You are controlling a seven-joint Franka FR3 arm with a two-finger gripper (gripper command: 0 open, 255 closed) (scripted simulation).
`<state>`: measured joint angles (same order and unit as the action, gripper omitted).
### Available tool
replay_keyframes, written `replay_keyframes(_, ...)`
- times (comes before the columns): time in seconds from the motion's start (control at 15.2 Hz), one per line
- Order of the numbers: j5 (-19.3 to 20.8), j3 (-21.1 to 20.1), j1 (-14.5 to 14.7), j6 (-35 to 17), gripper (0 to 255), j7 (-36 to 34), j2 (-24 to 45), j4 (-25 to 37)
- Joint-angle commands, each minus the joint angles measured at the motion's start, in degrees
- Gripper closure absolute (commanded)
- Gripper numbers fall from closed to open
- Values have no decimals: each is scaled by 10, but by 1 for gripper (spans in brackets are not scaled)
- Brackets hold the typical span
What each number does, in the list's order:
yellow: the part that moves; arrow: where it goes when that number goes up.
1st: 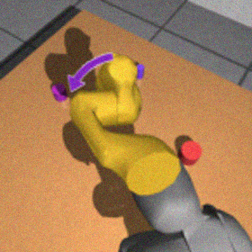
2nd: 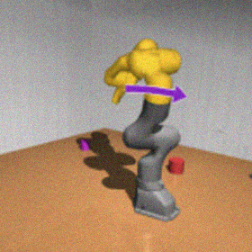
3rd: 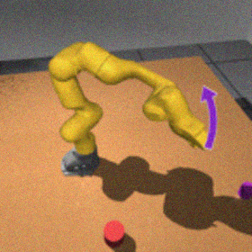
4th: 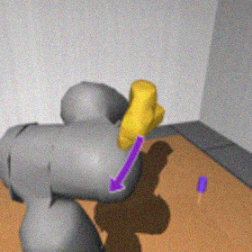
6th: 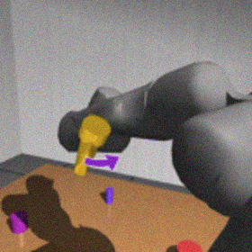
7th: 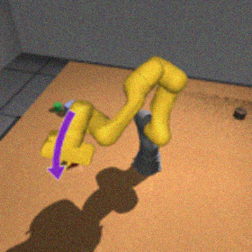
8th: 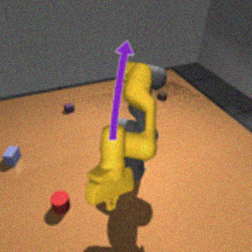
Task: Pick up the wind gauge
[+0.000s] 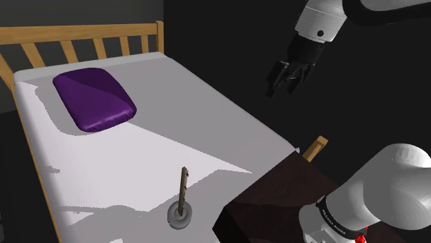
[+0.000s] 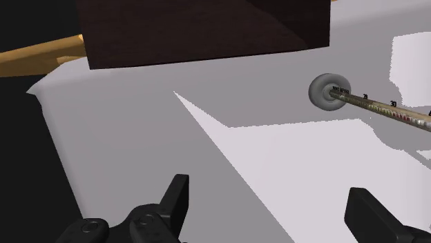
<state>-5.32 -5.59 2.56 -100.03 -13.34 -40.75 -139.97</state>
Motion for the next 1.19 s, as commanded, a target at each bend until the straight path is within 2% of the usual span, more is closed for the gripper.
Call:
replay_keyframes(0.0, -14, -21, 11, -26, 0, -18, 12, -14)
replay_keyframes(0.66, -60, -121, 52, -163, 0, -101, 139, -27)
replay_keyframes(1.12, -54, -189, 68, -256, 0, -169, 265, 4)
